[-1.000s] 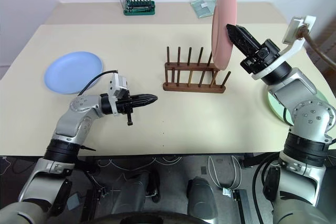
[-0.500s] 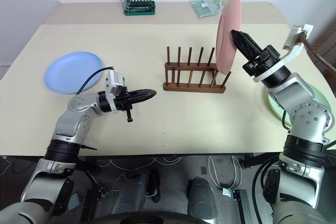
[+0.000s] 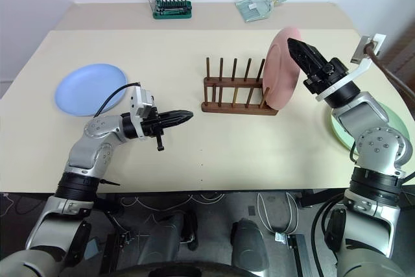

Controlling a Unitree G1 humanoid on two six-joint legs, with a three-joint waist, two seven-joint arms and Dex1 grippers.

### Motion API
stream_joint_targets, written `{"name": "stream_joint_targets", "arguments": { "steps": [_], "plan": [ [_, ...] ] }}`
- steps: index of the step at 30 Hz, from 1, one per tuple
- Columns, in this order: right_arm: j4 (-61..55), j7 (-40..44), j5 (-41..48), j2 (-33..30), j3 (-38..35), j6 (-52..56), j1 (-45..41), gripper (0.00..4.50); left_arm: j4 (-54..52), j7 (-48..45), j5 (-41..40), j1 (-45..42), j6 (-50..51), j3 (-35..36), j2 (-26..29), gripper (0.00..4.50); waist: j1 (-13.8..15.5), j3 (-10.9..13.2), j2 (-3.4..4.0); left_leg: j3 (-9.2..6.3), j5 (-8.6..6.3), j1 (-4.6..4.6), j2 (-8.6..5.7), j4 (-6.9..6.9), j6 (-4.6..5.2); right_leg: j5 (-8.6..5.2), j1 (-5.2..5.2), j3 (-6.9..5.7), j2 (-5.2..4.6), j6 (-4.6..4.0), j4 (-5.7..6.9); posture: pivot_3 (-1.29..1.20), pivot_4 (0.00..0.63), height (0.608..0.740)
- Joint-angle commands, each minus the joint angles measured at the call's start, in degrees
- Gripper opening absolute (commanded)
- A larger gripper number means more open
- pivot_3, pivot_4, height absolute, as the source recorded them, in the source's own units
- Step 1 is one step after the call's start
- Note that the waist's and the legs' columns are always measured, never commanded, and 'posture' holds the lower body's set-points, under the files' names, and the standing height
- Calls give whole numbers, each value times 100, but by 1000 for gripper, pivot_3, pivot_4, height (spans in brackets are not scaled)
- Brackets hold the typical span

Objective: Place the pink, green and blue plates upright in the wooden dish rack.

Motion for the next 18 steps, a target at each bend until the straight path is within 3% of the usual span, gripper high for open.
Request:
{"name": "stream_joint_targets", "arguments": {
  "steps": [1,11,15,18],
  "plan": [
    [-391,-93,-512,-316,-204,-430,-48,3403,-187,86,-26,-143,38,-23,-68,0,1,1,1,0,2,0,0,0,-4,0,0,0,0,0,0,0,150,736],
    [-1117,-201,-1569,-1495,-873,-548,1069,3403,-281,197,-33,-260,245,-74,-108,0,21,1,0,1,1,-3,-3,-2,-2,0,2,0,-1,1,-9,0,150,736],
    [-1336,350,-2705,-2414,-355,-333,2609,3403,-209,0,-23,-278,250,-203,-85,0,18,0,0,1,1,0,-1,-5,-1,-1,3,0,0,1,-9,0,150,736],
    [-1395,434,-3248,-2636,47,-329,3277,3403,-173,-89,-17,-327,222,-304,-157,0,16,-1,-4,1,1,2,-2,-4,-1,-1,9,-1,-1,1,-15,0,150,736]
  ]
}}
